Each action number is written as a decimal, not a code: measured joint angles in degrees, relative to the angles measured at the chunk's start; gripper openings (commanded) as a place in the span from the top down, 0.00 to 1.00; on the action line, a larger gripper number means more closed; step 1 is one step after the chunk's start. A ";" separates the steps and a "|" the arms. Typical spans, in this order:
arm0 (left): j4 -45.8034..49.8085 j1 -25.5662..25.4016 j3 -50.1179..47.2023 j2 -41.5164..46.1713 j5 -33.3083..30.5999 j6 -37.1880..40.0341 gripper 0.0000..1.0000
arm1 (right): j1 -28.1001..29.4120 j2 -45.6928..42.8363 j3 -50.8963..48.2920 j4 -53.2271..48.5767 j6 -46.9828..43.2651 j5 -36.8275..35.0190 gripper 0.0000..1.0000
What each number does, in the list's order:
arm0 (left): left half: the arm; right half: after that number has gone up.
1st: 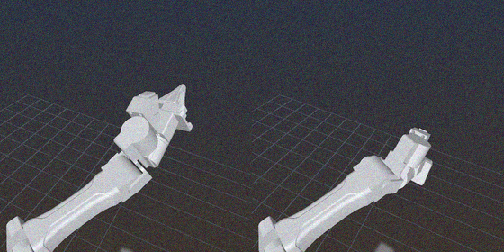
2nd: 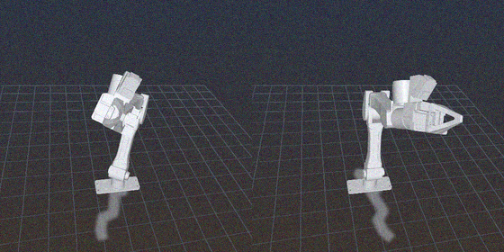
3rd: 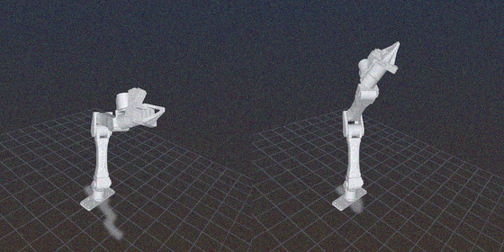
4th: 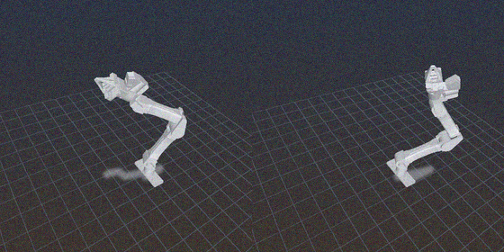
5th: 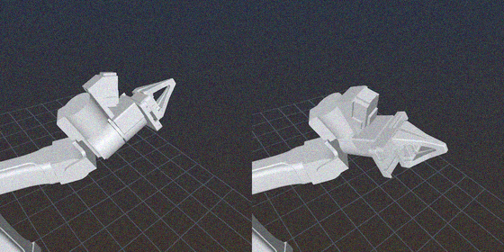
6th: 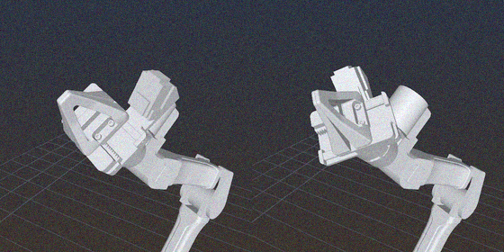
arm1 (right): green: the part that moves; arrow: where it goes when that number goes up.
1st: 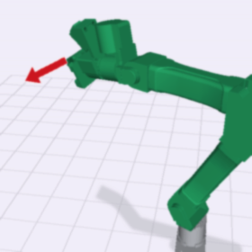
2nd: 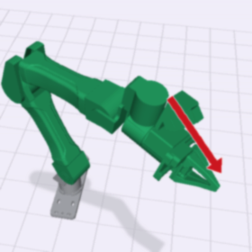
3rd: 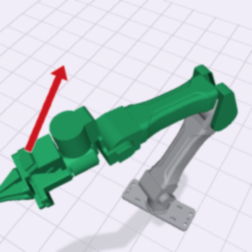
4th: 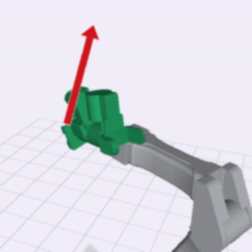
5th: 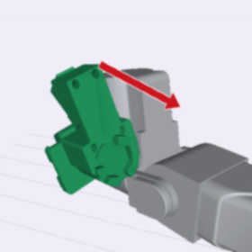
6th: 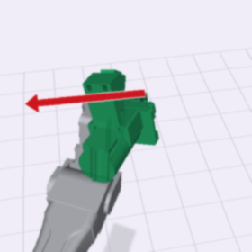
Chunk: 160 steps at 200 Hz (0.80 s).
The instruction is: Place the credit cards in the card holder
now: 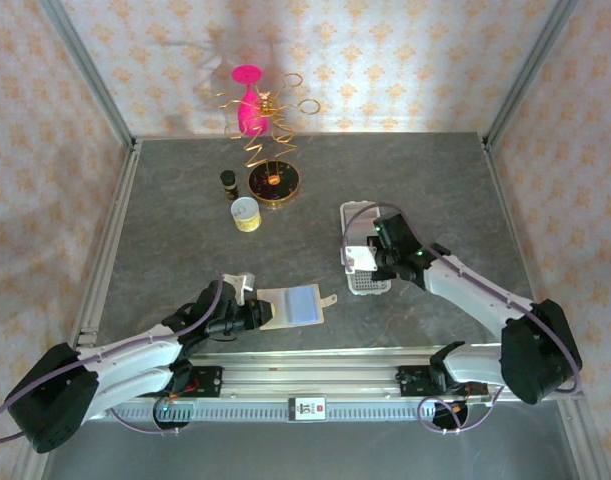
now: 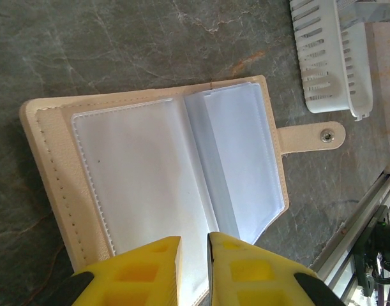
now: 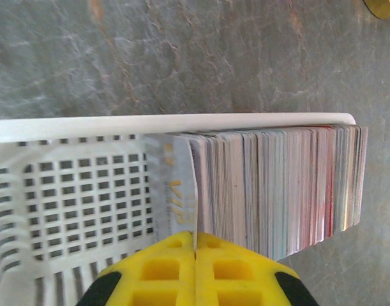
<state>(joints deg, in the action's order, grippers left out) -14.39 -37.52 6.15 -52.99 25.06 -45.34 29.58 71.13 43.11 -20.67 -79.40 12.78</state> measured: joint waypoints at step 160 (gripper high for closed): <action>8.02 0.00 1.40 1.77 -3.74 0.04 0.84 | 12.76 -4.44 4.68 13.20 93.55 10.45 1.00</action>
<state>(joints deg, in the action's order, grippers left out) -6.37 -37.52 7.55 -51.22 21.32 -45.30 42.35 66.70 47.79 -7.46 14.15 23.22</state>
